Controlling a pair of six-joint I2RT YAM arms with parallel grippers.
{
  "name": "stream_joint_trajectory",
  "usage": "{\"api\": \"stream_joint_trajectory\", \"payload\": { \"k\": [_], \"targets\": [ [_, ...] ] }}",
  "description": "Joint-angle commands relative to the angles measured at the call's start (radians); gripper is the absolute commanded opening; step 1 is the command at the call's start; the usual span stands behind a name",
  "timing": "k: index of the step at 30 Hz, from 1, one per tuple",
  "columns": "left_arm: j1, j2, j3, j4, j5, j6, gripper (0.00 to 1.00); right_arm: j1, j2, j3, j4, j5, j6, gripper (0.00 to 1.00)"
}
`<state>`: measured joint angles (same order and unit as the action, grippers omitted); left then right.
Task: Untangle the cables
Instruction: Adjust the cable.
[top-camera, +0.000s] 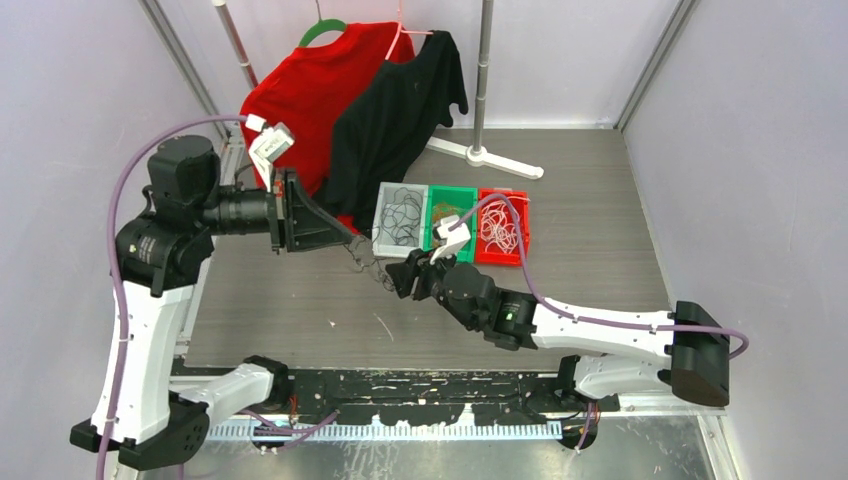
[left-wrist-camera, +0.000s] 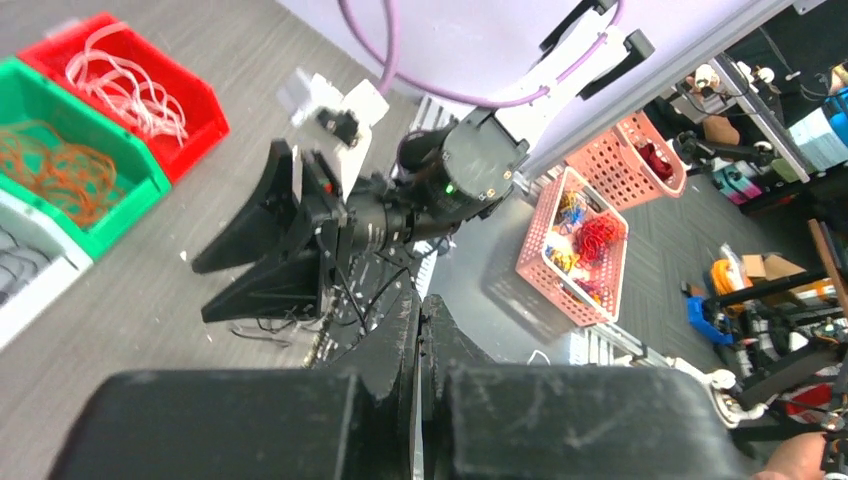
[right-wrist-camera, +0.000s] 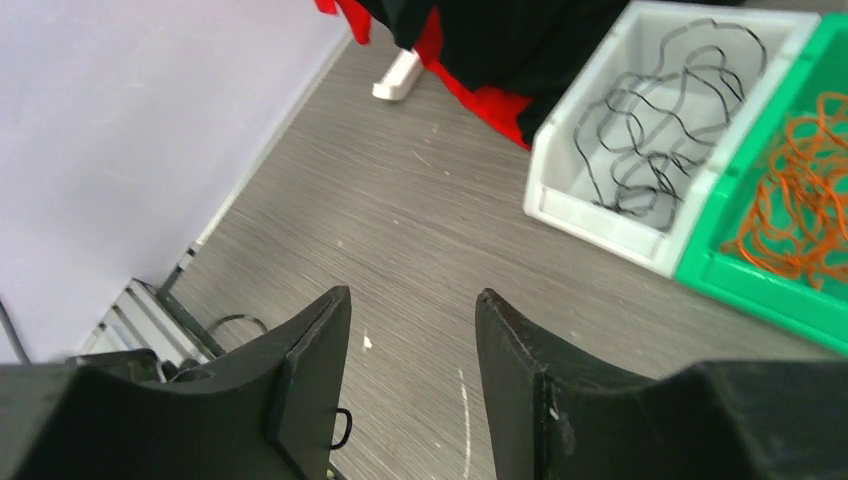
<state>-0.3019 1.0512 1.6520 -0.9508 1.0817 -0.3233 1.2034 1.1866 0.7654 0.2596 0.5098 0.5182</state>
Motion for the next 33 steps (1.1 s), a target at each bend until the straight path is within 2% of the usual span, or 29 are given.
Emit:
{"api": "stream_joint_trajectory", "payload": {
  "k": [1, 9, 15, 19, 23, 27, 33],
  "targets": [
    [-0.005, 0.029, 0.156, -0.05, 0.003, 0.102, 0.0, 0.0, -0.061, -0.057, -0.021, 0.075, 0.061, 0.53],
    [-0.005, 0.087, 0.403, -0.212, -0.102, 0.31, 0.0, 0.0, -0.131, -0.117, -0.098, 0.113, 0.104, 0.48],
    [-0.004, 0.097, 0.551, -0.232, -0.236, 0.45, 0.0, -0.001, -0.176, -0.16, -0.149, 0.127, 0.146, 0.44],
    [-0.004, 0.074, 0.495, -0.246, -0.194, 0.46, 0.0, 0.0, -0.221, -0.053, -0.177, 0.066, 0.046, 0.54],
    [-0.003, 0.036, 0.387, -0.278, -0.099, 0.48, 0.0, -0.001, -0.268, 0.12, -0.2, -0.068, -0.121, 0.65],
    [-0.003, 0.003, 0.26, -0.33, -0.051, 0.548, 0.0, -0.002, -0.256, 0.308, -0.293, -0.237, -0.251, 0.69],
    [-0.004, -0.023, 0.156, -0.425, 0.002, 0.669, 0.0, -0.001, -0.158, 0.548, -0.462, -0.55, -0.341, 0.7]
  ]
}}
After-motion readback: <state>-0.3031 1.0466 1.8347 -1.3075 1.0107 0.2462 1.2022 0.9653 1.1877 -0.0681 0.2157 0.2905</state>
